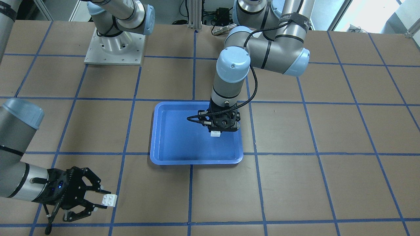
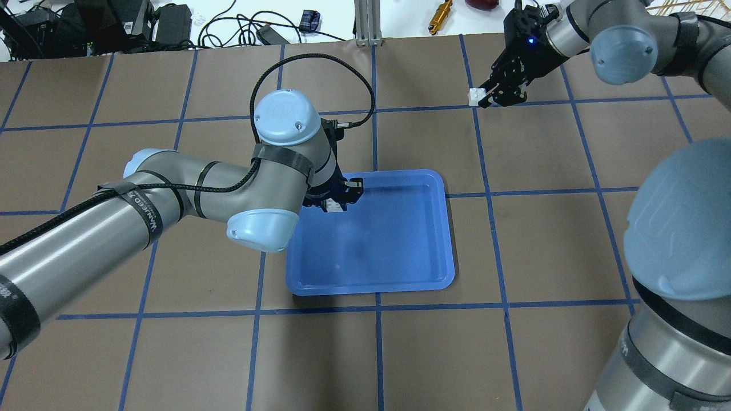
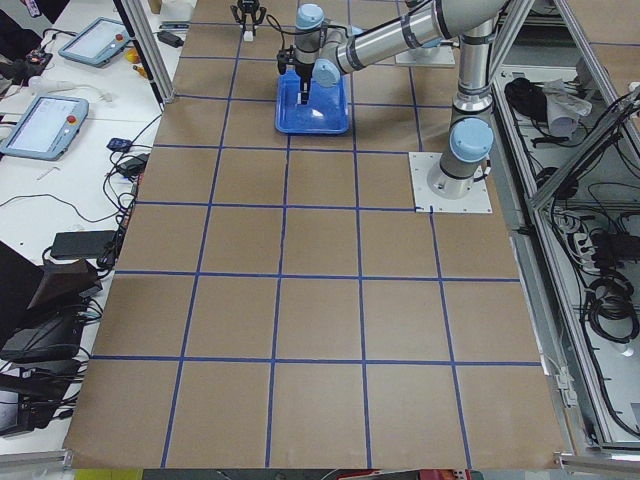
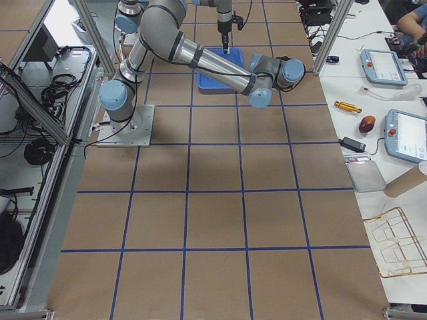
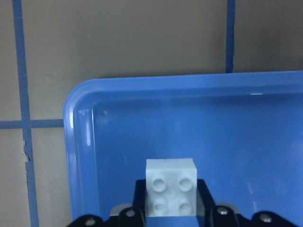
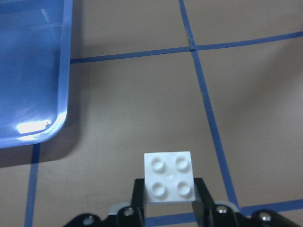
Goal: Assemble white blocks and place on blue tray
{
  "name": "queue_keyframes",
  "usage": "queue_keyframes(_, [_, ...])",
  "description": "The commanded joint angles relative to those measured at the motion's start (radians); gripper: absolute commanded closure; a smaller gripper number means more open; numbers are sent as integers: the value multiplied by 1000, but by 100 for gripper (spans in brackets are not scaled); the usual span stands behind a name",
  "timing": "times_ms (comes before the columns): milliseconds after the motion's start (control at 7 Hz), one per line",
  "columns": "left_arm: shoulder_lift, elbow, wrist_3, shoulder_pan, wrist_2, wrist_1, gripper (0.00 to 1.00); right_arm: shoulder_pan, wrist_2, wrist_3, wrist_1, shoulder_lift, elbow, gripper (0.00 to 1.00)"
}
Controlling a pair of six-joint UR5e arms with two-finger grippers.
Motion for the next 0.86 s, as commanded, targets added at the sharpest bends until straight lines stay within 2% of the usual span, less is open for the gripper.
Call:
queue_keyframes(0, [-20,-8,-38,-13,-2,19,92,4,2,2,-69,-123,195,100])
queue_keyframes(286, [-51,-7,-74,-23,-2,22,92,7,5,9,-181,-190,354,100])
queue_keyframes(429, [-52,-7,-83,-32,-1,22,92,27,5,12,-202,-220,403,100])
queue_keyframes(714, [-64,-8,-120,-43,-1,22,92,94,5,78,-319,-244,461,100])
